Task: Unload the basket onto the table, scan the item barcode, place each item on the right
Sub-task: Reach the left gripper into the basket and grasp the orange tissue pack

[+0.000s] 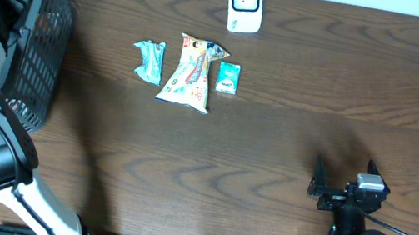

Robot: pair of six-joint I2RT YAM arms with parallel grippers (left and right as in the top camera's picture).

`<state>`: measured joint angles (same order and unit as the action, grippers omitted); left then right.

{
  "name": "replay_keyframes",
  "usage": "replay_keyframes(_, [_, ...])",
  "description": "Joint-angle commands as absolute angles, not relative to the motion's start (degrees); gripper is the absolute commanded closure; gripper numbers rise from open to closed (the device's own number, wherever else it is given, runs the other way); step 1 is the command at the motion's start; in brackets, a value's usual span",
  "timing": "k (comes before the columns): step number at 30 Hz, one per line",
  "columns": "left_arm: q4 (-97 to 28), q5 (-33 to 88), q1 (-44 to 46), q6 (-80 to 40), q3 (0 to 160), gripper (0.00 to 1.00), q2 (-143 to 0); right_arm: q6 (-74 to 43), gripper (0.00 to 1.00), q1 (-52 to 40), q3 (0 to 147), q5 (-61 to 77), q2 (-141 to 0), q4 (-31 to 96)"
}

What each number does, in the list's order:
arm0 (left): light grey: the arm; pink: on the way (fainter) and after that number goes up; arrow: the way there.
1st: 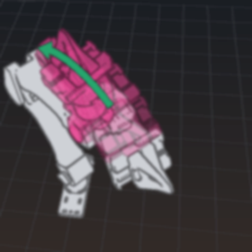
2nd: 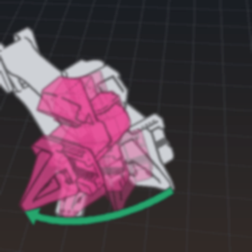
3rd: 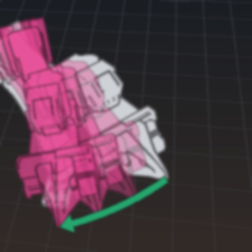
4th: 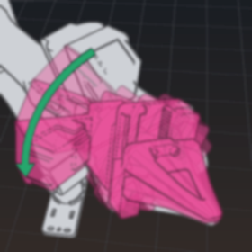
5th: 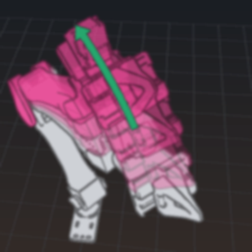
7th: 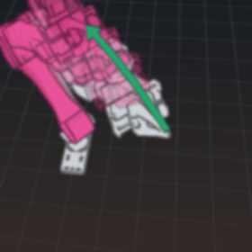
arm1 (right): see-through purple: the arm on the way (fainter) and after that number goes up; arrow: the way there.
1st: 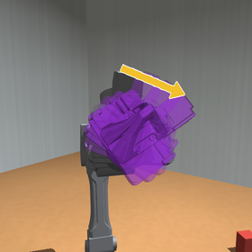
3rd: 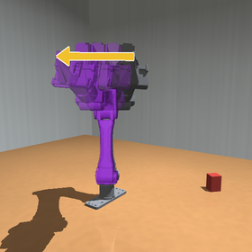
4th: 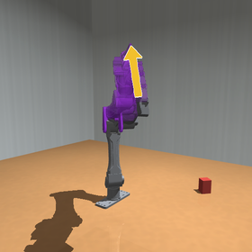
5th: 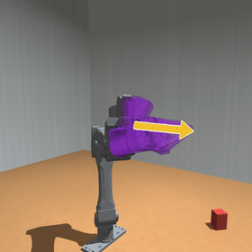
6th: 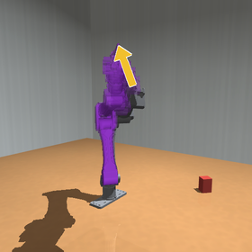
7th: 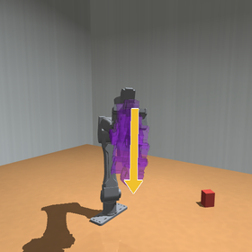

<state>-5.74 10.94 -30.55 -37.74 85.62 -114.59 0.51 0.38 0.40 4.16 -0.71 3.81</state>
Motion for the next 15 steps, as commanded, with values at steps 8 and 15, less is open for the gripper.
replay_keyframes(8, [-4.8, 12.3, -27.2, -46.2, 85.7, 0.0, -120.9, 0.5, 0.01, -0.1, 0.3, 4.0, -0.4, 4.1])
replay_keyframes(15, [-4.7, 10.7, -26.8, -49.8, 85.7, 0.0, -123.6, 0.5, 0.01, -0.1, 0.3, 4.0, -0.4, 4.1])
